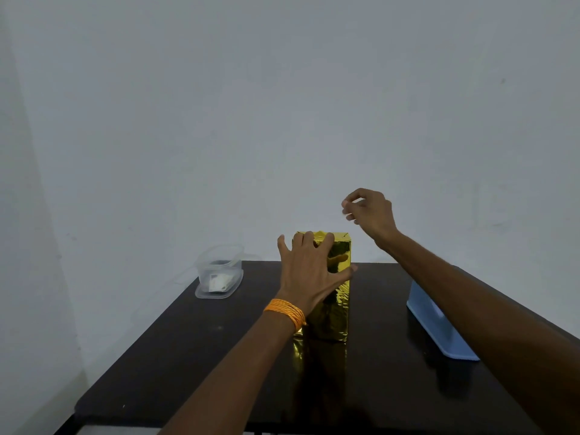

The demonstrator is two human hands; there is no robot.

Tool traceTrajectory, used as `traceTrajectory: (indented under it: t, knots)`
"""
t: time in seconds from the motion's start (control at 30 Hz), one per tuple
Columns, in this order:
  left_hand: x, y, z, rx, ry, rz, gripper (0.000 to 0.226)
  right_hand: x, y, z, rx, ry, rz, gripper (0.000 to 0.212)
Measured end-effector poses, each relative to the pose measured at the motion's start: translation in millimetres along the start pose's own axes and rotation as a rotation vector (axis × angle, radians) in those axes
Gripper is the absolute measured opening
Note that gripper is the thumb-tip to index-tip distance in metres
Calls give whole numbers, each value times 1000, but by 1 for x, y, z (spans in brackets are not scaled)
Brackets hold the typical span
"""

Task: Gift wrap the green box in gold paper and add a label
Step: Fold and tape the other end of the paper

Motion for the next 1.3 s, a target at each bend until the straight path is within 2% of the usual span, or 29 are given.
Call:
traceTrajectory:
  t: [0.2,0.3,0.87,1.3]
  knots:
    - [0,1,1,16,6,-6,82,30,5,-4,368,-138,201,7]
    - [0,2,2,7,11,2,83,41,11,-5,483,-188,279,5]
    - [1,4,3,-3,34,22,79,55,-2,-9,332,-234,281,10]
    - [0,-3,2,19,42,-20,78,43,23,-12,607,-177,319,10]
Point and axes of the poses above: each hand's wrist, its own z-axis away from the middle knuckle, its own y-axis out of the palm, x = y × z, the point moved 4 cm from there along -z, towards the middle knuckle, and after that the axes turned 2 degrees about -y, right-handed, at the moved point
